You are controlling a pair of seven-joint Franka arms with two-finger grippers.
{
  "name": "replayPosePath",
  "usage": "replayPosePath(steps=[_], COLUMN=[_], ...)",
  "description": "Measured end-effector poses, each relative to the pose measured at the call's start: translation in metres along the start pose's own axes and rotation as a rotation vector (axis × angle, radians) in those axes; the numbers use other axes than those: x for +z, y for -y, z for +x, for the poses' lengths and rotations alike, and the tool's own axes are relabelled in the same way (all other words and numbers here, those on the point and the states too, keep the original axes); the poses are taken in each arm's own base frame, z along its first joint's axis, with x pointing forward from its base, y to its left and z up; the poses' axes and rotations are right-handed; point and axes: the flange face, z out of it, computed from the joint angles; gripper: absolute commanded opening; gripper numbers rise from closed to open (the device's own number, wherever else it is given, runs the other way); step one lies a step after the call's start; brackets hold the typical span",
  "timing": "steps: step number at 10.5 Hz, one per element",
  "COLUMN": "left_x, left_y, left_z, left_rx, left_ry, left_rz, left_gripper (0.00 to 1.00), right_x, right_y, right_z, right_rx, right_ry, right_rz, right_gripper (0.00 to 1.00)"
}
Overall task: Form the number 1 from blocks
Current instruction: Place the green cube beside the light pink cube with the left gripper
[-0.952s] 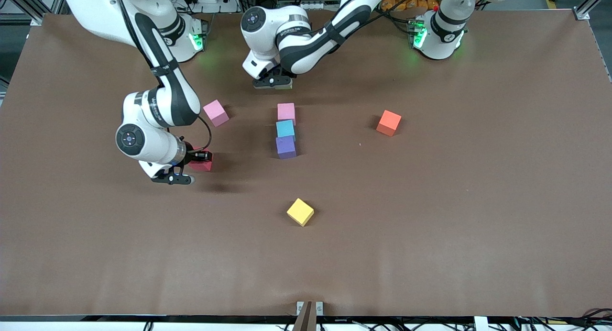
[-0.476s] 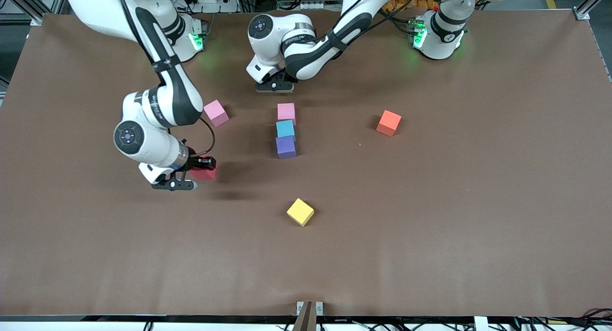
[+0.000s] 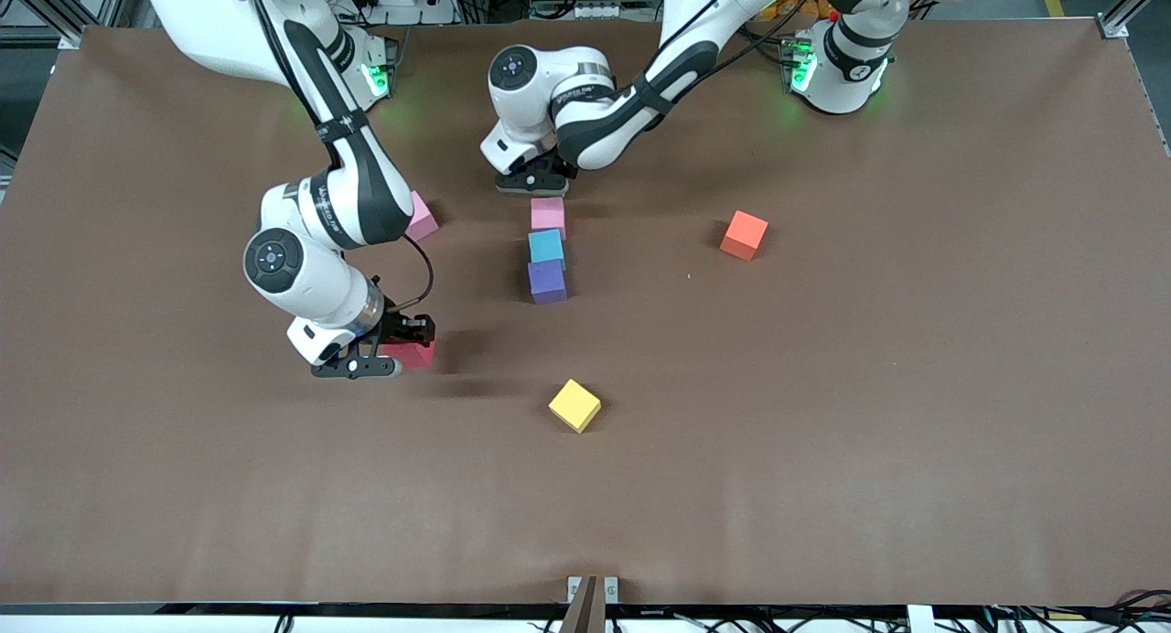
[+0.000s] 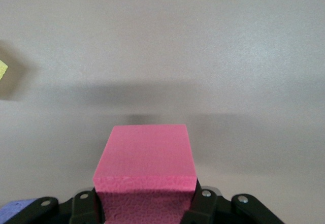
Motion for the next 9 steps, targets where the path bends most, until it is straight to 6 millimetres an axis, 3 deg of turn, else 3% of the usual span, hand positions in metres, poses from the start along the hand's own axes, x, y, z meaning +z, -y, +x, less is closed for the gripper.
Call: replayPosePath(steps=[8,9], left_x=[0.004,0.006], left_y=[0.007,0.009], left_z=[0.019,0.022], left_rx=[-0.020,-0.024], left_ry=[-0.017,-0.021], left_rz=[-0.024,-0.020], left_gripper=[0.00,0.71], right_x=[-0.002,-0.002], right_y=[0.001,0.002], right_z=[0.002,0.002], right_rx=[-0.002,-0.004], right_ry=[-0.014,-0.016], right_rz=[0.003,0.003], right_gripper=[0.49,0.49])
